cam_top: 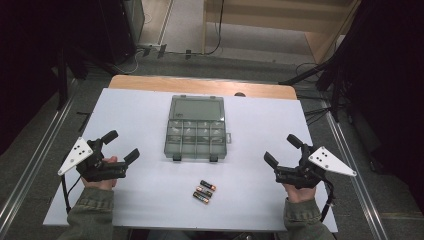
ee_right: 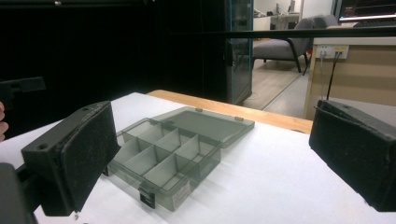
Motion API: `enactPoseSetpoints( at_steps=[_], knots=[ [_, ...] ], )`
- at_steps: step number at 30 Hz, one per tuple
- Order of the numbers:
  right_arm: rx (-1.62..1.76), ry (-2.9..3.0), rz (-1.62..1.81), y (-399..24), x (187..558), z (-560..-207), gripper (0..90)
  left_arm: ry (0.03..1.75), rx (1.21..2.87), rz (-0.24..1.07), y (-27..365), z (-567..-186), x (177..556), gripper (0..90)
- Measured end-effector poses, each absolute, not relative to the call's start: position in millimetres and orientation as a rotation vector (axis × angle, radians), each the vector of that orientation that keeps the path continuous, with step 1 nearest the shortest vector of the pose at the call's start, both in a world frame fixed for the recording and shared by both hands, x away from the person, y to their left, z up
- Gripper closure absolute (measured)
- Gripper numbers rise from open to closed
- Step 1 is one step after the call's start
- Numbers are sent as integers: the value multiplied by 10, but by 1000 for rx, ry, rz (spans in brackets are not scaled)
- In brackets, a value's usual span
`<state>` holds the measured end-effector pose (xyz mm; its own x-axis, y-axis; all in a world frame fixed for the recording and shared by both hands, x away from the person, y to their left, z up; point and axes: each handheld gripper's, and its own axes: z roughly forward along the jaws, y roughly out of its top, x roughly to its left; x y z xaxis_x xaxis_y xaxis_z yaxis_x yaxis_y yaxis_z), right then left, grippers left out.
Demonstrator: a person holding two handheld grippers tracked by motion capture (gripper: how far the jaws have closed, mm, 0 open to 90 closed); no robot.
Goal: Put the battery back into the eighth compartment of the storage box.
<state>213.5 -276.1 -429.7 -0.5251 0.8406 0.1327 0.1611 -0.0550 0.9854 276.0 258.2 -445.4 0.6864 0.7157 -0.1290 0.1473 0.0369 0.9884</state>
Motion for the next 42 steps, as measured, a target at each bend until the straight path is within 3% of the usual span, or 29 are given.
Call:
enactPoseSetpoints(
  at_steps=[29,42],
  knots=[
    [1102,1803,1607,-2655,2187,-4335,13,749,1497,506,2586,-4451,2755,0],
    [1078,1963,1558,-2415,2278,-4313,41,751,1498,504,2581,-4447,2730,0]
  ],
)
